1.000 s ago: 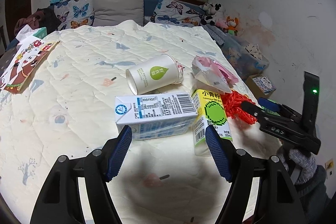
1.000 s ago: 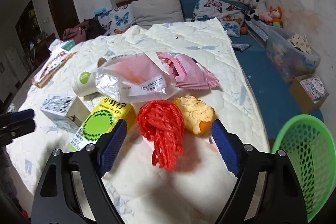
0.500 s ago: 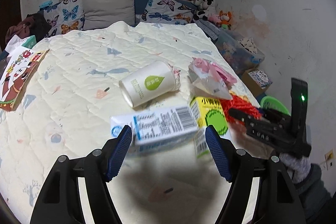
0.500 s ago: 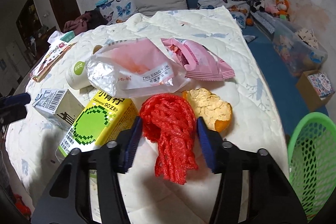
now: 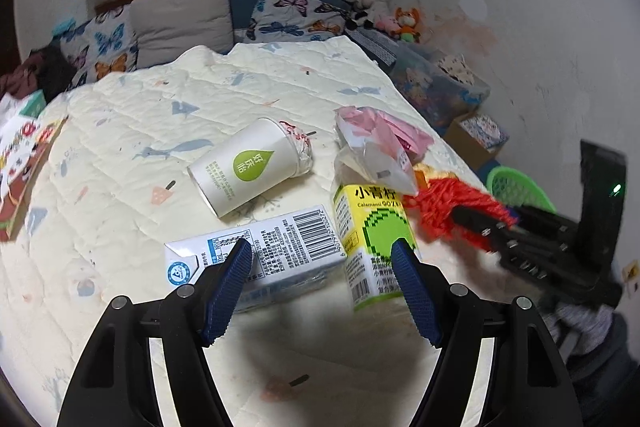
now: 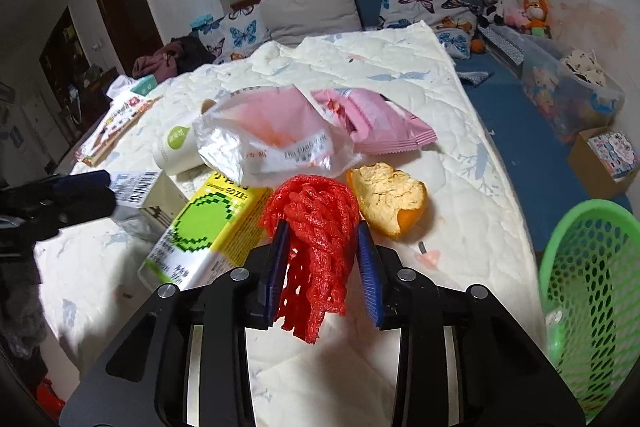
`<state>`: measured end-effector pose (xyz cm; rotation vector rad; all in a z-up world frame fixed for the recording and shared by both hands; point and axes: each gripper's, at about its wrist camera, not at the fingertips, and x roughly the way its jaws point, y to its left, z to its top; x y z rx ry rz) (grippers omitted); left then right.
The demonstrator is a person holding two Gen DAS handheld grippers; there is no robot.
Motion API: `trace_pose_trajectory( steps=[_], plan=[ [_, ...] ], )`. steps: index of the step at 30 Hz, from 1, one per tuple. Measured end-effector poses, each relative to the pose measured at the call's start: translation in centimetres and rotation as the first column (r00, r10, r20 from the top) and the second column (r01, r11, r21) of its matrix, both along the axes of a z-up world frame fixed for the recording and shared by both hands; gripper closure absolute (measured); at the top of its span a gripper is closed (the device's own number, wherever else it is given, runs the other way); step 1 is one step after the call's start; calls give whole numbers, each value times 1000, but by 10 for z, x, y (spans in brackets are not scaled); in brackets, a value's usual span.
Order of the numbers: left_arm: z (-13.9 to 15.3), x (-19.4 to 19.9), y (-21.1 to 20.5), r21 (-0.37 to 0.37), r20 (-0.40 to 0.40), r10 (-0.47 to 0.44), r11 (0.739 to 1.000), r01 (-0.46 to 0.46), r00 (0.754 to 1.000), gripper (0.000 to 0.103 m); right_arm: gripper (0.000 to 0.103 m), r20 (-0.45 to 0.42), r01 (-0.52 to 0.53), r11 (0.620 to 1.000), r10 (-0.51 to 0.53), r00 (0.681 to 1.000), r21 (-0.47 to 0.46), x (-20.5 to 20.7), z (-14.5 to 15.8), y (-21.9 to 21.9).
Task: Collect trash
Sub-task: 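Grasp the white milk carton with the left tool while the right tool holds the red net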
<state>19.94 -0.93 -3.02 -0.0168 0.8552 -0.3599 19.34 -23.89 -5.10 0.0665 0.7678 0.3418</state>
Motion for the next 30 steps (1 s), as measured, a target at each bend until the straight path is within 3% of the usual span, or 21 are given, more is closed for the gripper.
trace_pose_trajectory(
  steps=[7, 10, 13, 18, 24, 30],
  plan=[
    [8, -4, -3, 45, 41, -86, 995, 84, 995, 33, 69, 31, 13, 1000, -13, 999, 16, -17, 14, -14],
    [10, -4, -4, 131, 54, -143, 982, 135, 988, 33, 69, 36, 18, 999, -19, 999, 34, -23, 21, -20],
    [11, 1, 0, 151, 32, -232, 963, 224, 972, 27, 69, 37, 26, 999, -27, 999, 38, -27, 25, -23],
    [7, 20, 14, 216, -10, -308, 928, 303, 951, 26, 69, 33, 47, 998, -48, 998, 41, -34, 29, -28],
    [2, 40, 25, 218, -58, -401, 888, 404, 914, 26, 69, 19, 74, 995, -75, 997, 60, -41, 31, -32],
    [-5, 51, 17, 204, -87, -519, 826, 525, 850, 24, 69, 19, 132, 989, -133, 991, 63, -49, 35, -40]
  ],
)
